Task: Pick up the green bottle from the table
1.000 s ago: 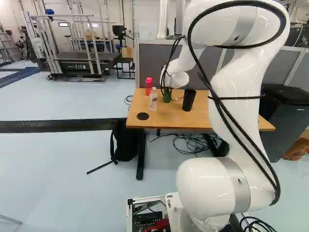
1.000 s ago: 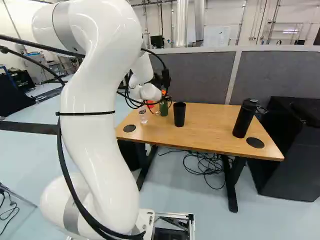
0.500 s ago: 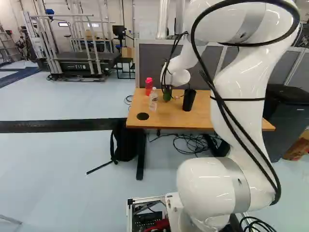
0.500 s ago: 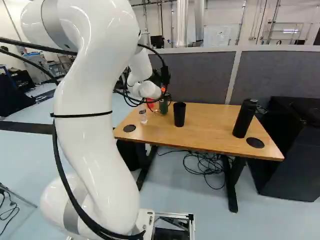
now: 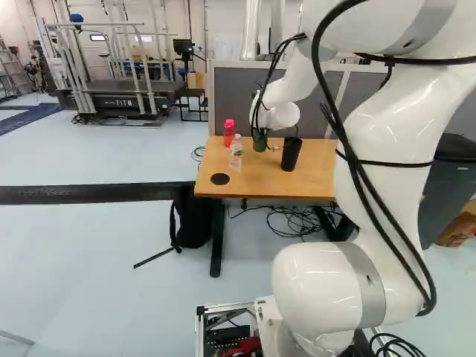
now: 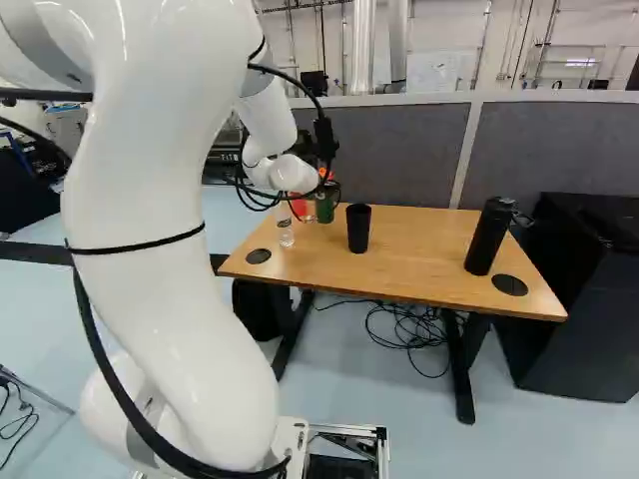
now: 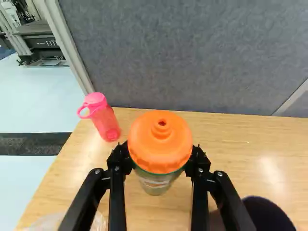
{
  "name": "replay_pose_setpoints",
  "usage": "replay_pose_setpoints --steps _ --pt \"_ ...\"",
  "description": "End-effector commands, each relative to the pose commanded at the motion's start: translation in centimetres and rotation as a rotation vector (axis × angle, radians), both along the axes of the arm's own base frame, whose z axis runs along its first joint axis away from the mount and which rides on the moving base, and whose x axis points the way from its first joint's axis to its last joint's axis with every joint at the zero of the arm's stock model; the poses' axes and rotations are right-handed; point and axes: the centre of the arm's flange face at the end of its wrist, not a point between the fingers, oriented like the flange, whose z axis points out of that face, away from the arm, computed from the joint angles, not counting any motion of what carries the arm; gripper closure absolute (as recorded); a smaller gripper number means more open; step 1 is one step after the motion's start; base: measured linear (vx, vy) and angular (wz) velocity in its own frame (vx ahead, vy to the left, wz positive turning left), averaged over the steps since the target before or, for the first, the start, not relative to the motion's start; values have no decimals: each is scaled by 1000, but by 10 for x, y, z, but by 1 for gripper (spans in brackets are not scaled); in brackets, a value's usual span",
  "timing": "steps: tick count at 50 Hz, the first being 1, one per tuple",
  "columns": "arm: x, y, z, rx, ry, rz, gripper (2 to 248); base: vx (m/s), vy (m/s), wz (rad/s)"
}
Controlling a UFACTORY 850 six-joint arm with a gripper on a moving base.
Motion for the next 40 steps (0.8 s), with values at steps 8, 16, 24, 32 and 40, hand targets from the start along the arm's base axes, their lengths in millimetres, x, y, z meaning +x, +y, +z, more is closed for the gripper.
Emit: replay_pose_setpoints --steps 8,16,24,32,40 --pt "-18 1 9 -1 -11 -2 220 0 0 0" --pt "-34 2 12 -1 -12 -2 220 0 0 0" --pt "-51 4 13 -1 -10 -2 220 0 0 0" --pt "-68 6 13 -1 -8 0 220 0 0 0" --pt "-84 10 13 -1 -8 6 220 0 0 0"
